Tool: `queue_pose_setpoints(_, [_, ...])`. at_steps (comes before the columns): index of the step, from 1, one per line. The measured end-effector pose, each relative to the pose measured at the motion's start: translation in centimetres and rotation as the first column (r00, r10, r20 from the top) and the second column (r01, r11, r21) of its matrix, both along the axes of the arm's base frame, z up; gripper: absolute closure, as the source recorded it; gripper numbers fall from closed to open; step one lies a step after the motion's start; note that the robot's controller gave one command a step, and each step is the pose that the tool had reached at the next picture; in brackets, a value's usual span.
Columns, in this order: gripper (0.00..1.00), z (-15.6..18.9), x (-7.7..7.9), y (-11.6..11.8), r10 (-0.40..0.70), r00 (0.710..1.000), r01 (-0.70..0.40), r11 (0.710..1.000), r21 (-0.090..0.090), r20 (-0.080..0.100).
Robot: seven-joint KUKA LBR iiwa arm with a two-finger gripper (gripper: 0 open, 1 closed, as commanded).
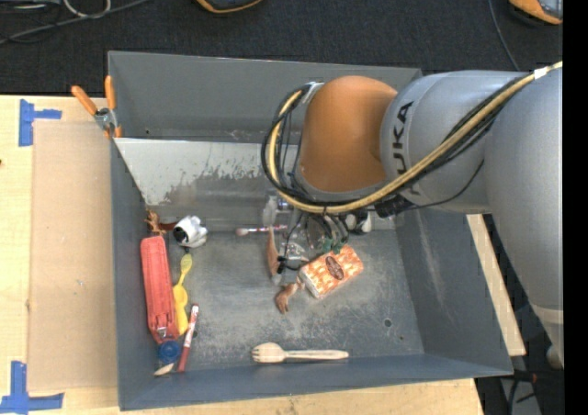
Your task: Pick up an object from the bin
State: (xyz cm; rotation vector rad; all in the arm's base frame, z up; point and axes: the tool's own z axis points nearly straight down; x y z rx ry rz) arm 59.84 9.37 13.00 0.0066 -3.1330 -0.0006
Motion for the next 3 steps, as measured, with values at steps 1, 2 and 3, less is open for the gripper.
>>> queue_pose_setpoints(1, [0.0,0.5,0.2,0.0,-0.002,1.0,0.002,1.0,0.001,0.007])
queue_pose_setpoints(2, [0.0,2.2,-1.2,-6.5,-0.006,1.0,0.006,1.0,0.001,0.002])
queue_pose_setpoints(3, [0.0,-1.2,-1.5,-7.0,-0.032,0.999,0.032,0.999,0.003,0.003])
